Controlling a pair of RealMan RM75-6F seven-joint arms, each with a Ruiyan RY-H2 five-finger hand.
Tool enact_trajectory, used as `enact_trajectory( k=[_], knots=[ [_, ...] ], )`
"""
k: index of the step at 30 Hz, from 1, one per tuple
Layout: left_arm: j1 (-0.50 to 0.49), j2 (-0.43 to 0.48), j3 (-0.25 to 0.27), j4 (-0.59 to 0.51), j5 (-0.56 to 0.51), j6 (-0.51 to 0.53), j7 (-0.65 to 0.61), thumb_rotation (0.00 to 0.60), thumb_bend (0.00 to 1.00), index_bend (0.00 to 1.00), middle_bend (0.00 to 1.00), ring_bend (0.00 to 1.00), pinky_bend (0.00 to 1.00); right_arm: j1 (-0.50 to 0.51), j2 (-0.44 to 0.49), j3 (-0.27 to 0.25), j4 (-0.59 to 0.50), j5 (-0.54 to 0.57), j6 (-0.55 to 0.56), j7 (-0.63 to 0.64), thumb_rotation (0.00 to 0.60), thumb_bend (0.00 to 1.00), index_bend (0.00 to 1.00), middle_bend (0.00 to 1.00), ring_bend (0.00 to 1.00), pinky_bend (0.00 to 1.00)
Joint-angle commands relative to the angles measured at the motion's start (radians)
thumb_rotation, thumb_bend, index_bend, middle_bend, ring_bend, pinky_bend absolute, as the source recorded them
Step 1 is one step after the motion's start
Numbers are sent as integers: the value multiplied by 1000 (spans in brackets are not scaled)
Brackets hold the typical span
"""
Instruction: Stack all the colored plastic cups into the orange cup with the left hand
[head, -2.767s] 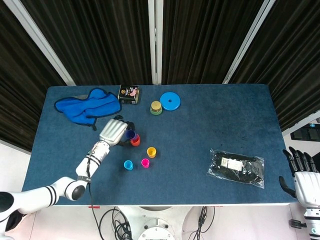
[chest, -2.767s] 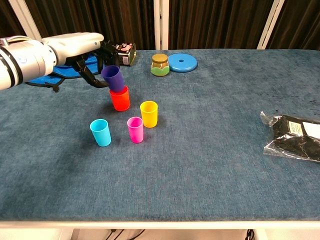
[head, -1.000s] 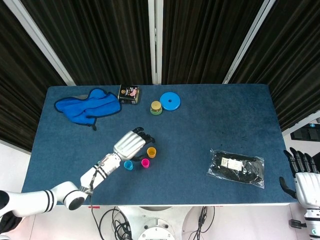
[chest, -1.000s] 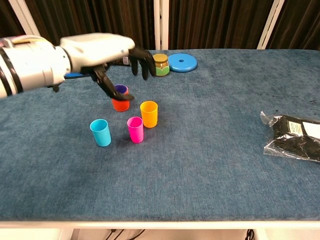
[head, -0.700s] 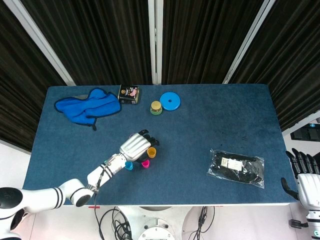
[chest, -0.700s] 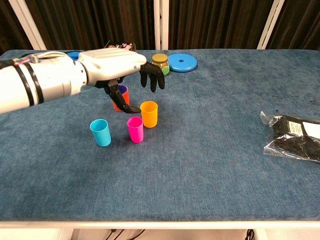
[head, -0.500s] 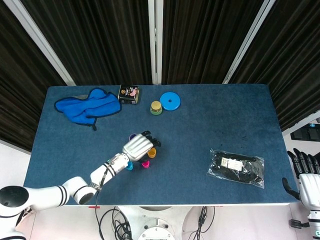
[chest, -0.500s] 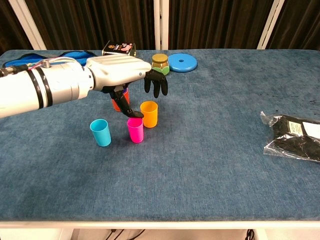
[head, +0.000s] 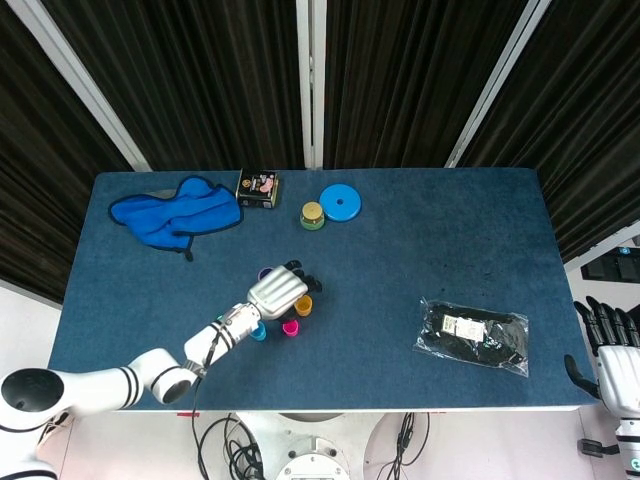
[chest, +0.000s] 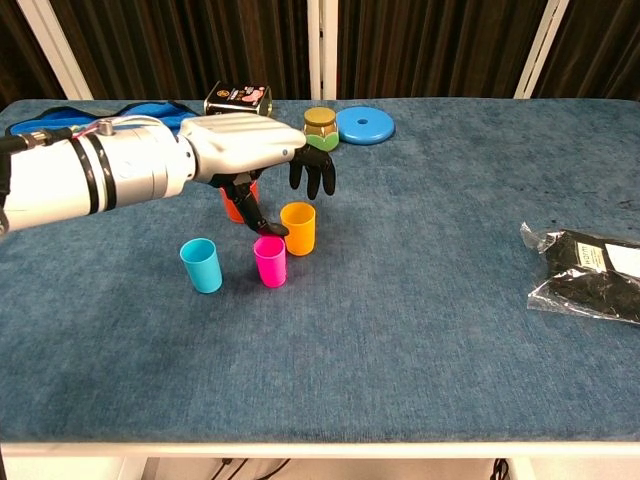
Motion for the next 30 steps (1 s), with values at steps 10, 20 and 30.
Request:
enact_trajectory(
  k=[10, 20, 30],
  knots=[
    [-15, -10, 3, 15, -18, -22, 20, 600, 230, 329, 336, 310, 193, -1, -1, 1, 9, 5, -2, 11, 600, 327, 0, 0, 0, 0],
    [-12, -32, 8, 43, -15, -10, 8, 600, 234, 438, 446, 376, 238, -1, -2, 4, 17, 11, -5, 21, 600, 327, 0, 0, 0, 0],
    [6, -5, 1, 5, 2, 47, 13, 600, 249, 516, 521, 432, 282, -3, -3, 4, 20, 9, -1, 24, 600, 327, 0, 0, 0, 0]
  ],
)
